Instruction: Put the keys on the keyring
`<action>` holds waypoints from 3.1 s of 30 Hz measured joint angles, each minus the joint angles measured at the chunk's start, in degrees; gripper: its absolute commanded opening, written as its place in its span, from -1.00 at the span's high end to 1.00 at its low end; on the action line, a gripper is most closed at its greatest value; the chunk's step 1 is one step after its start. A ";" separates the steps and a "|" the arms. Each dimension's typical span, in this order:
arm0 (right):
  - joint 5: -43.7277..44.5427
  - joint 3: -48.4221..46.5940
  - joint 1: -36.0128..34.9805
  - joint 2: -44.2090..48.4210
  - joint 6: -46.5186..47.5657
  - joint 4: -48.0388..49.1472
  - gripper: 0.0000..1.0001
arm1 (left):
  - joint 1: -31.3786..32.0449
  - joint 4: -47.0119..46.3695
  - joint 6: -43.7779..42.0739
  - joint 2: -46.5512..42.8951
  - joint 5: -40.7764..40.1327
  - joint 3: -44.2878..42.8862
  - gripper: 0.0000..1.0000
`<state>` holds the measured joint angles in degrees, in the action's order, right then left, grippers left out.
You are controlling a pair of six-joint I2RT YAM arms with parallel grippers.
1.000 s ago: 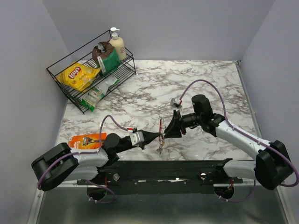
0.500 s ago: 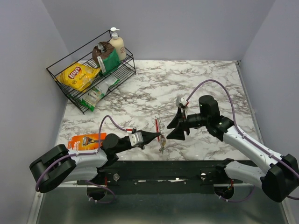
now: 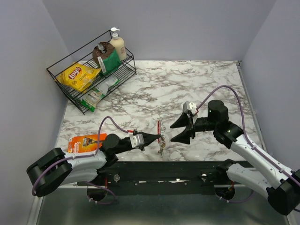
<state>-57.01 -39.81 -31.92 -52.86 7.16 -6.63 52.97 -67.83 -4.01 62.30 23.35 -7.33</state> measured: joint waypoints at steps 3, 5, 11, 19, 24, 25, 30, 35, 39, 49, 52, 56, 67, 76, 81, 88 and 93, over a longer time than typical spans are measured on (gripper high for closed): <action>-0.70 1.88 -0.02 0.90 0.68 1.27 -0.43 | 0.00 2.91 -0.98 -1.07 0.96 -0.48 1.00; -0.92 2.84 -0.04 1.31 1.09 1.64 -0.41 | 0.00 4.39 -1.53 -1.90 1.40 -0.70 1.00; -1.44 3.69 -0.59 3.72 1.90 3.98 -0.28 | 0.00 7.17 -2.38 -3.65 2.49 -0.70 1.00; -1.25 3.78 -4.61 3.65 2.01 7.37 -0.16 | 0.00 7.52 -2.40 -3.72 3.10 -0.70 1.00; -0.15 3.78 -8.52 0.83 3.13 7.37 -0.06 | 0.00 7.52 -2.40 -3.72 3.10 -0.70 1.00; 0.15 3.78 -8.94 0.28 3.34 7.34 -0.05 | 0.00 7.52 -2.38 -3.72 3.13 -0.70 1.00; 2.16 3.78 -9.40 -0.52 4.35 7.41 0.15 | 0.00 7.50 -2.38 -3.72 3.13 -0.70 1.00; 4.52 3.78 -9.40 -1.60 5.29 7.91 0.21 | 0.00 7.50 -2.36 -3.69 3.26 -0.70 1.00; 5.64 4.15 -9.40 -2.99 5.38 8.35 0.18 | 0.00 7.50 -2.25 -3.69 3.28 -0.70 1.00; 7.30 5.55 -9.40 -3.08 5.51 8.79 0.12 | 0.00 7.50 -2.10 -3.69 3.30 -0.70 1.00; 7.96 5.55 -9.40 -3.32 5.57 9.18 0.11 | 0.00 7.50 -2.03 -3.69 3.30 -0.70 1.00; 8.37 5.55 -9.40 -4.15 5.57 9.92 0.11 | 0.00 7.48 -1.97 -3.69 3.30 -0.70 1.00; 8.74 5.62 -9.51 -5.22 5.38 10.84 0.38 | 0.00 7.43 -1.92 -3.93 3.32 -0.70 1.00; 8.57 5.62 -9.62 -6.29 4.83 11.69 0.75 | 0.00 6.45 -1.55 -3.93 3.32 -0.70 1.00; 8.26 5.62 -9.64 -6.43 4.92 11.52 0.99 | -0.02 6.25 -1.07 -3.91 3.26 -0.70 1.00; 8.48 4.55 -9.64 -6.40 5.77 8.98 0.99 | -0.02 6.38 -0.83 -3.67 3.39 -0.83 1.00; 9.20 0.70 -9.64 -6.60 6.47 3.15 0.99 | -0.13 7.61 -0.90 -3.69 3.50 -2.45 1.00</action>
<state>-47.81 -39.11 -41.56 -59.46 13.63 -3.49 52.84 -60.23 -4.91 58.61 26.85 -9.78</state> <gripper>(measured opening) 0.014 0.007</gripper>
